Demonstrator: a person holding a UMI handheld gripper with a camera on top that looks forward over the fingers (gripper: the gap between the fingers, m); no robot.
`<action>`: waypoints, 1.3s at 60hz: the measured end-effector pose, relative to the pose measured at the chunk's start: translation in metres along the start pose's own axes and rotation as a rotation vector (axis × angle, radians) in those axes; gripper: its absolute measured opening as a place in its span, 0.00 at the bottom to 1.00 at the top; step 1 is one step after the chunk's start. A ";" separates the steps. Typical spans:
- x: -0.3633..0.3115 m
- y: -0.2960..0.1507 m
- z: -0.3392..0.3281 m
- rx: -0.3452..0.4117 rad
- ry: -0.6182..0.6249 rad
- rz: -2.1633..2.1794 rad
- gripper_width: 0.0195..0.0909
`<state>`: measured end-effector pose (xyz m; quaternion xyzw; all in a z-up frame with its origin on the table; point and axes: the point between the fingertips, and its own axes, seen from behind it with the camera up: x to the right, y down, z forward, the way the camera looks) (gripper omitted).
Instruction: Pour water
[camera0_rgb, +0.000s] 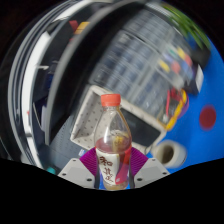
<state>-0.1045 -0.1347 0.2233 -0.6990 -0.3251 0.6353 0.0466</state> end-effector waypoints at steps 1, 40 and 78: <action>-0.001 -0.009 -0.003 0.015 0.002 -0.058 0.28; 0.169 -0.131 -0.022 0.146 0.349 -0.990 0.28; 0.220 -0.133 -0.025 0.170 0.385 -0.953 0.59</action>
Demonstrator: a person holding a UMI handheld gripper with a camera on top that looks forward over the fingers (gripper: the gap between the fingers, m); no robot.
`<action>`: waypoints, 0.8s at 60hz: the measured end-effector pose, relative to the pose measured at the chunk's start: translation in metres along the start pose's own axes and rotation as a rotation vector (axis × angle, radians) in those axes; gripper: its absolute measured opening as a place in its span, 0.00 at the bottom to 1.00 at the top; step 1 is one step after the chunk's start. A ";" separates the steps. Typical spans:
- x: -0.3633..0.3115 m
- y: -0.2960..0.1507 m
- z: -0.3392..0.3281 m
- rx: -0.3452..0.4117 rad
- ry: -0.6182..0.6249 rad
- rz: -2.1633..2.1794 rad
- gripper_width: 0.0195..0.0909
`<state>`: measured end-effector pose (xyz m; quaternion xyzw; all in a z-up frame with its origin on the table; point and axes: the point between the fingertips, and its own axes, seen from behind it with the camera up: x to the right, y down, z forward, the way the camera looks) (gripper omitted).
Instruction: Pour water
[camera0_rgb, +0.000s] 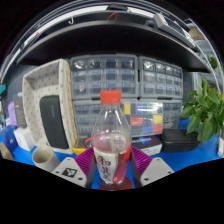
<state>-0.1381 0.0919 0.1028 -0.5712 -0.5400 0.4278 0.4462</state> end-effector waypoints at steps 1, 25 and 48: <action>0.003 0.003 0.000 -0.012 0.012 -0.012 0.61; -0.013 0.050 -0.075 -0.148 0.041 0.020 0.81; -0.070 -0.036 -0.155 -0.071 -0.030 0.009 0.82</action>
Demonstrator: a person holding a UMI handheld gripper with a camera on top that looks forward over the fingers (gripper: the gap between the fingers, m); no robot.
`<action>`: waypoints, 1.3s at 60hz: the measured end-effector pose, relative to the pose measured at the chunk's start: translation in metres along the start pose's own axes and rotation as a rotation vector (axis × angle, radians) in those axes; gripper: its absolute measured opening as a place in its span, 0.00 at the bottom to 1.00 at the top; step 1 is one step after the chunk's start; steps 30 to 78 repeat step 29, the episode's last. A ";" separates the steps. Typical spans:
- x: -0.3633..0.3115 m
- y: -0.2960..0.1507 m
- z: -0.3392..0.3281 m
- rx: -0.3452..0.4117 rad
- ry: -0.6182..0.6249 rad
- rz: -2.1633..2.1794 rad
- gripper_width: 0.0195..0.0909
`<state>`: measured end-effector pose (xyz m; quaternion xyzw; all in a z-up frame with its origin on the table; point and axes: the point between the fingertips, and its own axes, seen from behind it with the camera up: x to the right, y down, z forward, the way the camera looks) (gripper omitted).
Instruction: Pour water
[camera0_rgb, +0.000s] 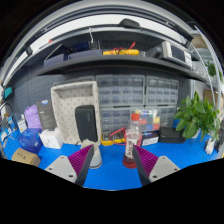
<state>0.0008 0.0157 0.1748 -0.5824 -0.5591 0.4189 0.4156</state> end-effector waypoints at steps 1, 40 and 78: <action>-0.002 -0.004 -0.003 0.007 -0.002 0.000 0.82; -0.012 -0.030 -0.048 0.048 -0.003 -0.013 0.82; -0.012 -0.030 -0.048 0.048 -0.003 -0.013 0.82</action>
